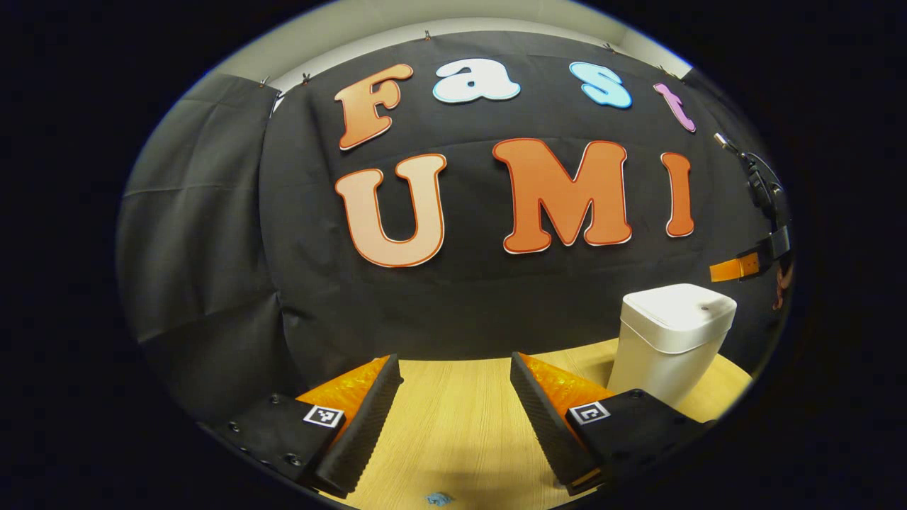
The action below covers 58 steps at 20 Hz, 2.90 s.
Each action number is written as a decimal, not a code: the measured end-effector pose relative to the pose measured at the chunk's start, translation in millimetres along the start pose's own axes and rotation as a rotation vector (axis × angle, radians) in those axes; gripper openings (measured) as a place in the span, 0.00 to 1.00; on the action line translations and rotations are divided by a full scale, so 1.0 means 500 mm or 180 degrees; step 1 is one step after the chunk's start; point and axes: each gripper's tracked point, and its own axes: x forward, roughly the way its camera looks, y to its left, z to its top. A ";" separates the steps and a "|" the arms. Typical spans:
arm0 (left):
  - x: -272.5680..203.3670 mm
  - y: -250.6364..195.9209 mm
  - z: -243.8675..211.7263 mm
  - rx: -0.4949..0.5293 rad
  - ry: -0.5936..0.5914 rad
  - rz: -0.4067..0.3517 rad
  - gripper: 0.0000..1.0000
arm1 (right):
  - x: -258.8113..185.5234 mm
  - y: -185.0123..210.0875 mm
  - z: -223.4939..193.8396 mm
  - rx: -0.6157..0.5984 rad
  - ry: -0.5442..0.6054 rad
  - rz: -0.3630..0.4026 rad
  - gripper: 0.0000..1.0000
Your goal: Press the lid of the desktop garbage bin to open it, pick up the crumpled paper on the desktop and throw it into the bin, then pick up the pop can on the desktop and drop it into the bin, and finally close the garbage bin lid.
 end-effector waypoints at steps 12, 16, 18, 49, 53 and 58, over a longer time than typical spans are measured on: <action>-0.014 0.013 -0.028 0.0093 0.0109 0.0248 0.99 | 0.053 -0.016 -0.080 -0.0088 0.0444 0.0021 0.01; -0.026 -0.009 -0.039 0.0109 0.0181 0.0232 0.99 | 0.055 -0.012 -0.080 -0.0094 0.0430 0.0040 0.01; -0.026 -0.033 -0.051 0.0055 0.0241 0.0197 0.99 | 0.059 -0.009 -0.084 -0.0108 0.0463 0.0020 0.01; -0.007 -0.007 -0.080 0.0080 0.0294 -0.0125 0.99 | -0.086 0.113 -0.029 0.0072 -0.0514 0.0424 0.19; 0.000 0.006 -0.100 0.0063 0.0351 -0.0216 0.99 | -0.113 0.157 -0.058 -0.0120 -0.0548 0.0506 0.77; 0.005 0.021 -0.132 0.0011 0.0466 -0.0311 0.99 | -0.137 0.203 -0.105 -0.0304 -0.0491 0.0631 0.97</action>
